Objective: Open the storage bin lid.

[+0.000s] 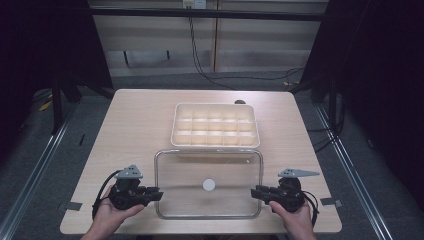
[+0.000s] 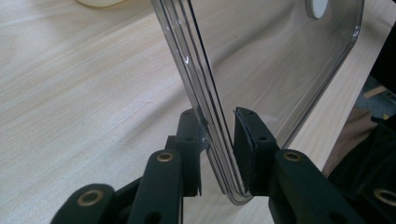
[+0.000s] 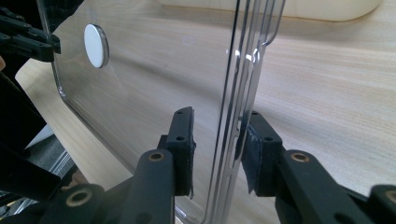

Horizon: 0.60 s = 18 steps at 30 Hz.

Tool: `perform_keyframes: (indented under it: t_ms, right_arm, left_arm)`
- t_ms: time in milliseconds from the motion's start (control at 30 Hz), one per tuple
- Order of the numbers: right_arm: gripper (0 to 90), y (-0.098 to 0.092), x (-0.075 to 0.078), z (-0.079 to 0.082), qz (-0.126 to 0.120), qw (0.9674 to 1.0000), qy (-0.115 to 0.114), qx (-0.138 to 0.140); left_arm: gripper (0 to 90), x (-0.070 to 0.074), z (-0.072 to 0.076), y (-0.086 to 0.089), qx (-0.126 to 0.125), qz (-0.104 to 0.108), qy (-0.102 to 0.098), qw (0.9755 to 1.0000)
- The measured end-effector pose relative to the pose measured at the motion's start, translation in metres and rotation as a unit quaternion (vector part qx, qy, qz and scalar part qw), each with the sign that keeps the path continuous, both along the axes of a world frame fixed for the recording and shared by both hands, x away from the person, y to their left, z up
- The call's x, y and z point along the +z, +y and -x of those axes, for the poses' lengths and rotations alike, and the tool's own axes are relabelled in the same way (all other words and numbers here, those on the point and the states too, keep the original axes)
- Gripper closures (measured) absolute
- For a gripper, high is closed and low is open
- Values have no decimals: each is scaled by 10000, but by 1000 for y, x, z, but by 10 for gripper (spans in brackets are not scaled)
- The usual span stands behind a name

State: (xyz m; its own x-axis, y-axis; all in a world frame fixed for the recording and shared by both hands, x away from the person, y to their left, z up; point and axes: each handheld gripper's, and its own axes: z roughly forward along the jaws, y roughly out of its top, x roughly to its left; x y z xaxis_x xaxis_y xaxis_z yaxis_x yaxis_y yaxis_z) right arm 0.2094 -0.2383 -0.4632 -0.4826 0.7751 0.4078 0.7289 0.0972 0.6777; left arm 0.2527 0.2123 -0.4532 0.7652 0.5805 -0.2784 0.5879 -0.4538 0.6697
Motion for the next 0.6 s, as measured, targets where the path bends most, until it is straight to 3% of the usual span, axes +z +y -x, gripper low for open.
perform_keyframes:
  t_ms: [233,467,600]
  right_arm:
    - [631,6,-4,-2,223,9996,191,32]
    - [611,6,-7,-7,282,9994,213,10]
    - [586,7,-9,-11,357,9990,280,39]
  left_arm:
    - [681,-7,-6,0,-78,-14,131,9999]
    - [660,-10,-11,-4,-114,-25,145,9998]
    - [640,-12,-14,-5,-152,-129,258,9995]
